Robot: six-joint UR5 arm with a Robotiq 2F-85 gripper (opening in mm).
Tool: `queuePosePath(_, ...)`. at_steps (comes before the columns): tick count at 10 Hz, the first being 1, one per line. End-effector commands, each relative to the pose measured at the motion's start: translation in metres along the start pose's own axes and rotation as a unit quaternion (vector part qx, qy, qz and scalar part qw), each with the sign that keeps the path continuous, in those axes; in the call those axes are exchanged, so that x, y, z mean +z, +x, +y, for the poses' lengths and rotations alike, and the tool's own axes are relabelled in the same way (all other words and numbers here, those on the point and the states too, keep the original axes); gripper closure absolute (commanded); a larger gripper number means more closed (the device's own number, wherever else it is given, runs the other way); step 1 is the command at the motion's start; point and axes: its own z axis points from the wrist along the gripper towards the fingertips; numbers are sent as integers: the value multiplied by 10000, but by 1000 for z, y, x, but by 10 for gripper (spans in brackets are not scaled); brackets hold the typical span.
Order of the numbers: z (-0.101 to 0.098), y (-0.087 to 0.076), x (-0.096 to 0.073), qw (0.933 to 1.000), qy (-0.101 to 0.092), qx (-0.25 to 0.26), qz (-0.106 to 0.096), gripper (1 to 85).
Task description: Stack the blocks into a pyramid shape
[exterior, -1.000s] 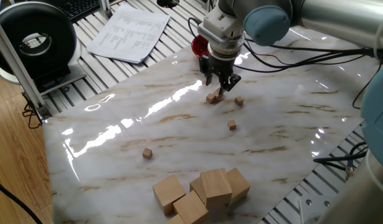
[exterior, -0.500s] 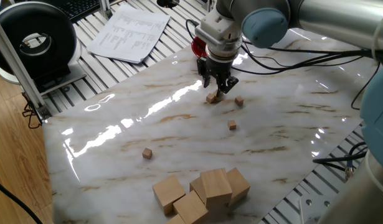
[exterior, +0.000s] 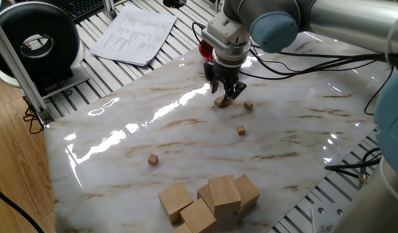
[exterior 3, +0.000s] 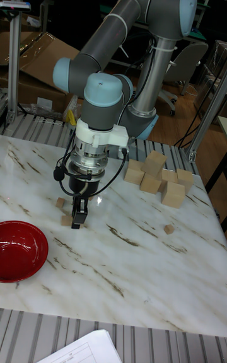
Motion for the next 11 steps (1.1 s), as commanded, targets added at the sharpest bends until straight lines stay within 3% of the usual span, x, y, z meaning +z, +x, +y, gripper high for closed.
queuePosePath(1, 1, 4, 1, 9999, 70, 68, -44, 463)
queuePosePath(7, 2, 6, 0, 9999, 32, 114, 28, 473)
queuePosePath(9, 13, 8, -2, 9983, -154, 562, 67, 467)
queuePosePath(11, 29, 18, -14, 9976, -307, 575, 235, 453)
